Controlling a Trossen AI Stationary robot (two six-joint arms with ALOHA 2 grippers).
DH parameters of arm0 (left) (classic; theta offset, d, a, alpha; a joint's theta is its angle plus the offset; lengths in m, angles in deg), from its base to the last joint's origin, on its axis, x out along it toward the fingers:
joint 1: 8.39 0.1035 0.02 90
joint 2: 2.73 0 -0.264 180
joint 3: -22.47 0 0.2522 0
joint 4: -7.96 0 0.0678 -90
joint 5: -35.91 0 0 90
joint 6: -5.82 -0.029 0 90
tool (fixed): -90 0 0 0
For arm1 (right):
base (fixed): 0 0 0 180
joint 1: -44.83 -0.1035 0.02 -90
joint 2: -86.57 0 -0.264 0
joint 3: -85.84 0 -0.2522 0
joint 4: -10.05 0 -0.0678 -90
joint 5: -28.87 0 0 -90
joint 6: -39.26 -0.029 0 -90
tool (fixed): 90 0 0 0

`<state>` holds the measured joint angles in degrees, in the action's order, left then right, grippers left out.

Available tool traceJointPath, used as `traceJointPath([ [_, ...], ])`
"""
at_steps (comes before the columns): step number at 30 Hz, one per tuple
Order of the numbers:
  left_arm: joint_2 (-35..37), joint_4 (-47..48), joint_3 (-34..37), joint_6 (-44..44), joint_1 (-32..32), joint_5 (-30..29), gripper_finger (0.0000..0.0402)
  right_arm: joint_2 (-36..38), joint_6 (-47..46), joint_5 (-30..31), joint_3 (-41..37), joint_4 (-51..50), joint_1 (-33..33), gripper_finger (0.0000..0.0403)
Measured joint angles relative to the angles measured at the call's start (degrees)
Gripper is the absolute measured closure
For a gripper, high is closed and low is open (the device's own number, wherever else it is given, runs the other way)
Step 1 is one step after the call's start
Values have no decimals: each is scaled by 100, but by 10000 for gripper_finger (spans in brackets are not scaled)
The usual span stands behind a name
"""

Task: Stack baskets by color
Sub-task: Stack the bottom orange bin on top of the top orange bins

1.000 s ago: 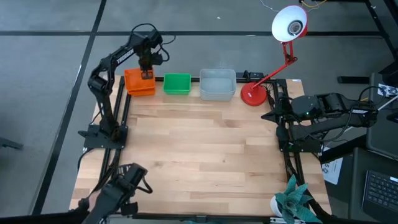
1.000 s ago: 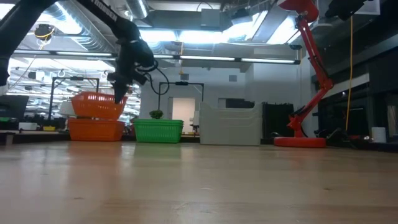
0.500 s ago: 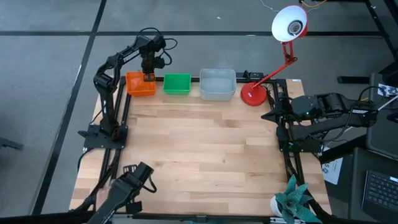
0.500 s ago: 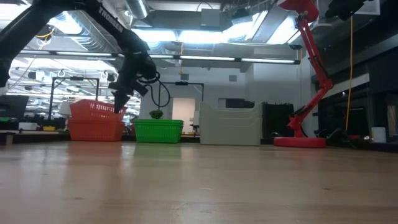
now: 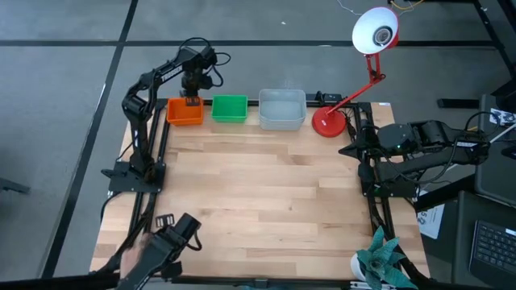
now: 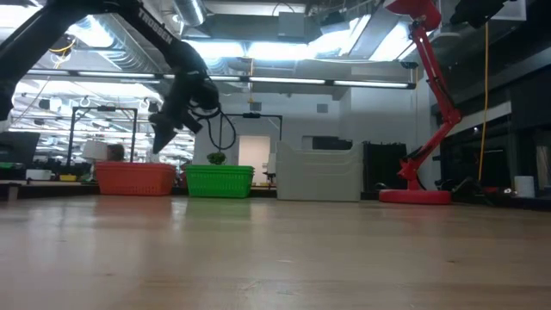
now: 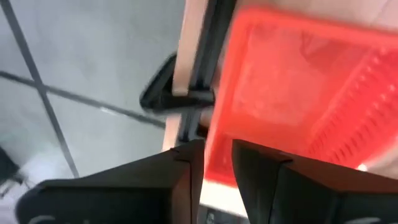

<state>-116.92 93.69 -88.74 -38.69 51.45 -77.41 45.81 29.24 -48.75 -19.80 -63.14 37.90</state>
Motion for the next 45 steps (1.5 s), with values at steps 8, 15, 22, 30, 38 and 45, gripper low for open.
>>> traceJointPath([
  [8, 262, 3, -2, 1189, -243, -200, 329, 0, 10, 0, 0, 0, 0, 396],
  [15, 288, 1466, -2, 2675, -773, -112, 334, 0, 4, 0, 0, 1, -1, 396],
  [22, 949, 1250, 451, 2872, -1223, 1937, 359, 2, 4, 0, 0, -1, 1, 396],
  [30, 2216, -711, 2610, 3949, -1122, 2110, 369, 2, 2, 0, 0, -131, -1, 396],
  [38, 2654, -2002, 4055, 4674, -1078, 1477, 370, 0, 157, 0, 0, -163, -1, 396],
  [45, 2618, -2196, 4194, 4804, -857, 697, 380, 0, 7, -17, 0, -129, 0, 396],
])
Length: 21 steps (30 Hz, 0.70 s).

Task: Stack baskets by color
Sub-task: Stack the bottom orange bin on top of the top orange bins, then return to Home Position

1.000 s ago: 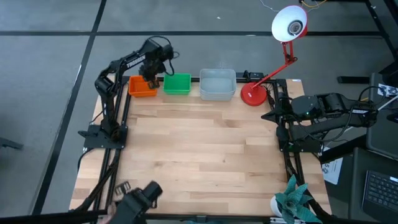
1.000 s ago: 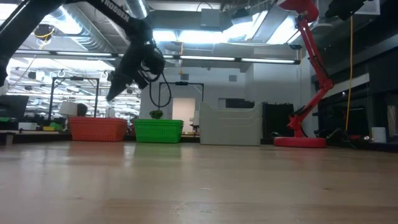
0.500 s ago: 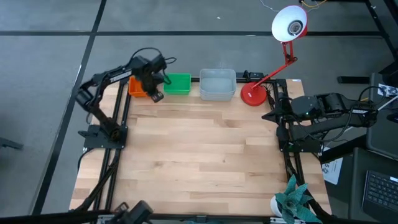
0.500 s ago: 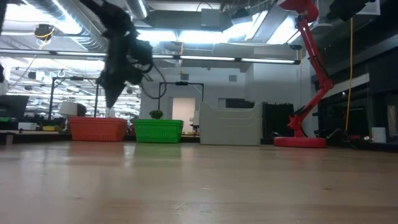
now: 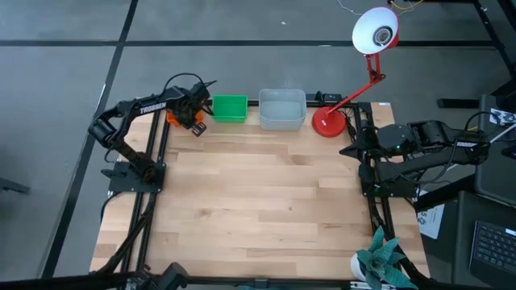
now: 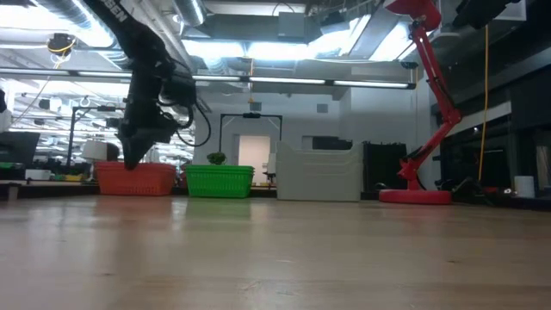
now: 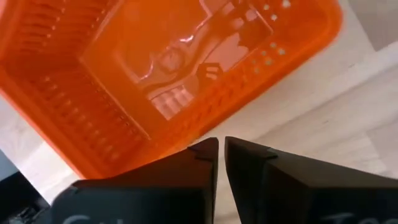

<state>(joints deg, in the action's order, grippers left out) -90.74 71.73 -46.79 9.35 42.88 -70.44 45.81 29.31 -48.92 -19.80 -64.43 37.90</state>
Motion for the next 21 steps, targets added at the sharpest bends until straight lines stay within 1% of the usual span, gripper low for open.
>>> traceJointPath([
  [3, 0, 16, 0, -2, 156, -20, 387, 0, -33, -20, 0, 1, 1, 396],
  [8, 0, 75, 2, 50, 351, -317, 399, 0, -29, -23, 0, 0, 0, 396],
  [14, 8, 72, 2, 62, 372, -323, 397, 0, -24, -27, 0, 4, -1, 396],
  [18, 210, 292, -102, 176, 124, -250, 400, 0, -33, -27, 0, 98, -1, 396],
  [21, 618, 564, -357, 237, -224, -192, 400, 0, -29, -29, 0, 444, 1, 396],
])
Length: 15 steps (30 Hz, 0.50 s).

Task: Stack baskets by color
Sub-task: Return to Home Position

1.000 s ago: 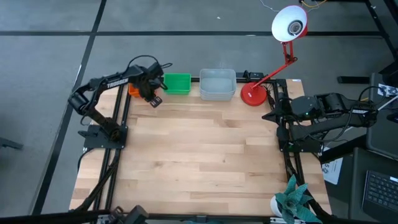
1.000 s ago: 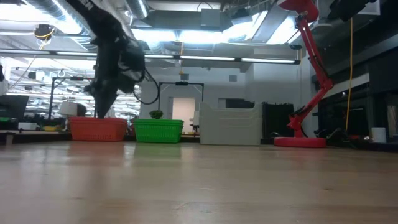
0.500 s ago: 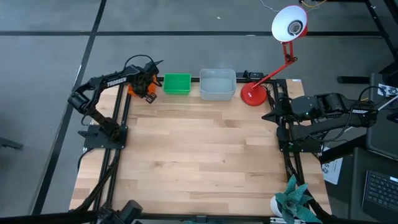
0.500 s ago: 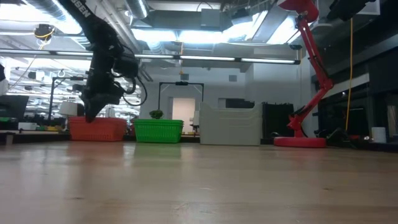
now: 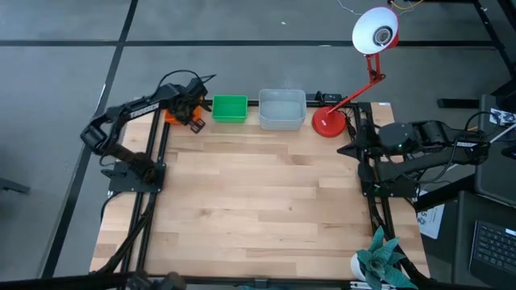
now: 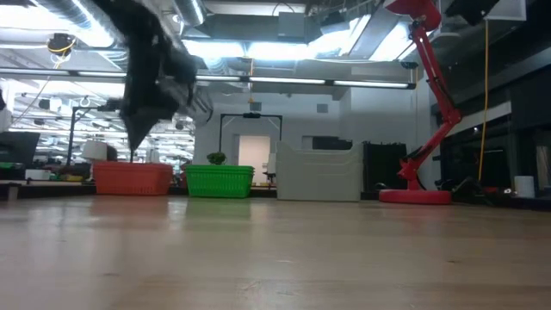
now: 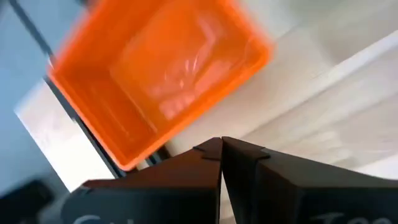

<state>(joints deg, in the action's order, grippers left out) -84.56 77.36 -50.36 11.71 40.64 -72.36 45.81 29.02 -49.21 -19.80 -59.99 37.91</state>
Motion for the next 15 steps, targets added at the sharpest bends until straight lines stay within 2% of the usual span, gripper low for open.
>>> traceJointPath([
  [4, 778, 44, -126, 173, -526, -5, 401, 0, -8, -11, 0, 276, -2, 396],
  [7, 1415, 253, -11, 804, -952, 15, 399, 2, -271, -132, -33, 180, -2, 396],
  [10, 2091, 344, 356, 1463, -1539, -1, 398, 18, -500, -161, -391, 452, -4, 396],
  [15, 3329, -86, 1261, 2789, -3066, 35, 400, 96, -1053, -229, -1393, 1697, -151, 396],
])
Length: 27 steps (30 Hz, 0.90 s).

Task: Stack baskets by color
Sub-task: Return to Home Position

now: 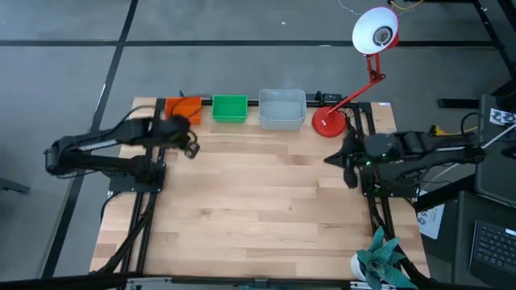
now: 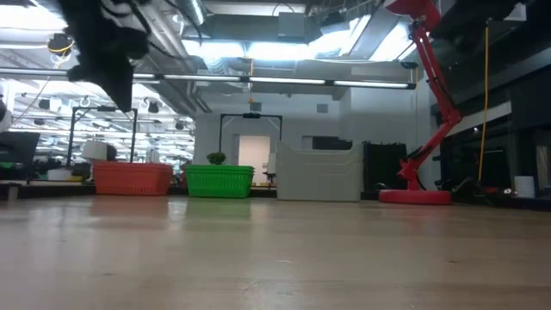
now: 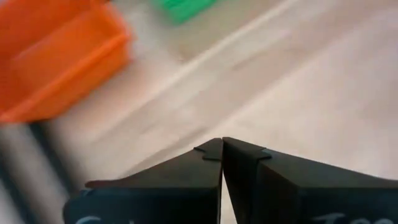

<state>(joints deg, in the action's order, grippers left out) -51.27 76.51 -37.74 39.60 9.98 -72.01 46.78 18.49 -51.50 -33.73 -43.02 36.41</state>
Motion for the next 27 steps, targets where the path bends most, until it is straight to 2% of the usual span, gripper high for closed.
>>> traceJointPath([
  [3, 671, -1237, 660, 254, -986, -178, 399, 8, 144, -293, -481, 932, -243, 396],
  [7, 1196, -3082, 1732, -708, -1983, -699, 401, 81, 462, -370, -925, 1901, -652, 396],
  [10, 1468, -4259, 2630, -1086, -2408, -1047, 400, 206, 610, -207, -1406, 2642, -999, 396],
  [14, 1850, -5541, 3502, -1663, -2736, -1043, 400, 497, 758, -43, -1794, 3239, -1261, 396],
  [18, 2136, -5959, 3883, -2457, -2898, -951, 401, 881, 965, -58, -1974, 3270, -1506, 396],
  [21, 2401, -6022, 4031, -2540, -2905, -930, 401, 1195, 1215, -31, -2300, 3349, -1645, 396],
  [25, 2777, -5980, 4150, -2798, -2909, -398, 401, 1669, 1386, -51, -2835, 4094, -1752, 396],
  [27, 2945, -5995, 4153, -2852, -2909, -337, 401, 1888, 1546, -104, -3040, 4366, -1807, 396],
])
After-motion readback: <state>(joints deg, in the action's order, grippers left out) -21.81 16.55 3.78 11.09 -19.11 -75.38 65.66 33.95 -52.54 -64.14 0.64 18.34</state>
